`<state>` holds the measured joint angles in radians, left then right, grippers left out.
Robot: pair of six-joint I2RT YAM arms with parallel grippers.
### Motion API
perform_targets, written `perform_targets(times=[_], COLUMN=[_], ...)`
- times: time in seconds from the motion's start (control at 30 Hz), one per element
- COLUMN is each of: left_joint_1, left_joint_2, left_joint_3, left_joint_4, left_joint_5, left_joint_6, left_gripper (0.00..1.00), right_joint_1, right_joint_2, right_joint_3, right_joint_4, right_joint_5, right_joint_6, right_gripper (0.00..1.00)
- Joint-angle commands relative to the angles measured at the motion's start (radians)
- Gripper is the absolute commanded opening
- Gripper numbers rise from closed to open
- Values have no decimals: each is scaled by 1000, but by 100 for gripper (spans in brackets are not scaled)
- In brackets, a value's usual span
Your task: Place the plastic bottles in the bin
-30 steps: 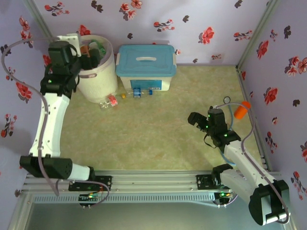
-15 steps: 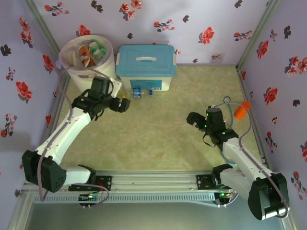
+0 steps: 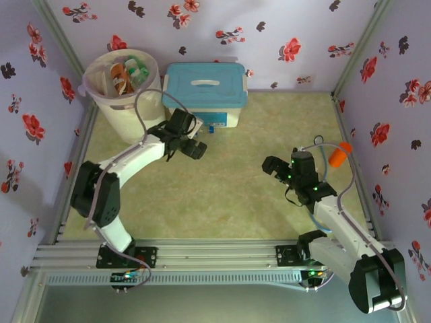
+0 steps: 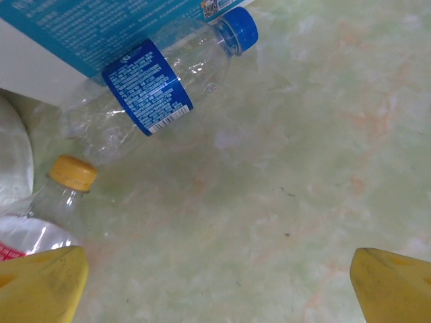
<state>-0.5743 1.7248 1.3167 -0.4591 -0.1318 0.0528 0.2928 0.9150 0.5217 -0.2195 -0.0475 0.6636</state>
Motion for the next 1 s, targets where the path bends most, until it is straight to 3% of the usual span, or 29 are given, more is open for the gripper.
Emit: perform_targets(times=[0.0,0.4,0.77,0.97], left_joint_1=[-1,73,105,92], left_joint_2=[78,257,378,365], left_joint_3=[89,186,278,257], left_joint_4=[46,139,84,43], left_joint_5=[-73,-160,-112,-97], left_joint_6=[25,-6,-4,-7], left_gripper=[100,100,100,100], right_joint_1=[5,4,4,4], right_joint_2=[-28,-41,-63,-56], right_joint_3=[4,0,9,6], right_joint_4=[-45,-57,-82,-70], right_joint_5=[31,41,49,46], right_joint_6=[-15,-19,-21,-13], right_gripper=[99,99,99,99])
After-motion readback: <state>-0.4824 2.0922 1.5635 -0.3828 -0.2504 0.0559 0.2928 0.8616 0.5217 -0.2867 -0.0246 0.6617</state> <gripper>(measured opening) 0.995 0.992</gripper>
